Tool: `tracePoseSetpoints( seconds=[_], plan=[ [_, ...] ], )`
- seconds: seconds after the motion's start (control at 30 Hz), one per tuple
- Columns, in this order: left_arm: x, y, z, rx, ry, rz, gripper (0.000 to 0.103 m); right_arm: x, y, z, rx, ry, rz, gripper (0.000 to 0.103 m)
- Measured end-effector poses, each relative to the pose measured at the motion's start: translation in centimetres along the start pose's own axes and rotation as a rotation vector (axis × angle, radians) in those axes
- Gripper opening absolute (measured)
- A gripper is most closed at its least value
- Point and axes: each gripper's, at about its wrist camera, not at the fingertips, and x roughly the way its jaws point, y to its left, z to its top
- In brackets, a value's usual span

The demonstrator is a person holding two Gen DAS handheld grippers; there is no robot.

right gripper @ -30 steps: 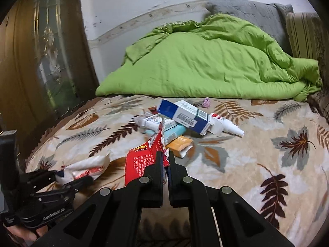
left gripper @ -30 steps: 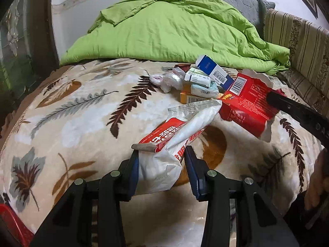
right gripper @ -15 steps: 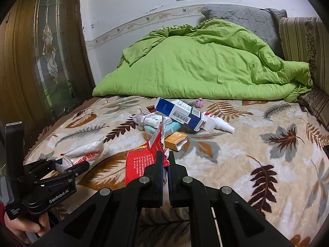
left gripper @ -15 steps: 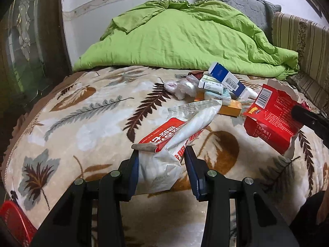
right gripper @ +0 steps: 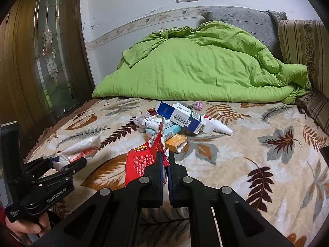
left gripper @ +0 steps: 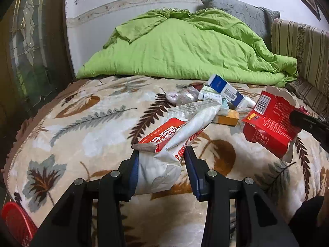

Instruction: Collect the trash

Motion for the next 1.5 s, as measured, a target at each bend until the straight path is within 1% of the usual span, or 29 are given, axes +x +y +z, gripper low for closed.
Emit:
tracePoseSetpoints(
  seconds=[0.17,0.47,0.9,1.5],
  plan=[
    [-1.0,0.1,-0.2,0.009,-0.019,0.017,0.041,-0.3,0.3,-0.2,-0.012,0.001,-0.004,0.004],
    [-0.3,0.4,-0.3,0.002,0.006,0.017,0.041,-0.5,-0.3,-0.2,0.015,0.006,-0.012,0.004],
    [0.0,0.2,-0.4,0.007,0.013,0.018,0.041,0.0,-0.1,-0.3,0.003,0.018,-0.010,0.004],
    [0.9,0.4,-0.8,0.012,0.033,0.018,0.041,1.2,-0.3,-0.7,0.020,0.040,0.018,0.004]
  ],
)
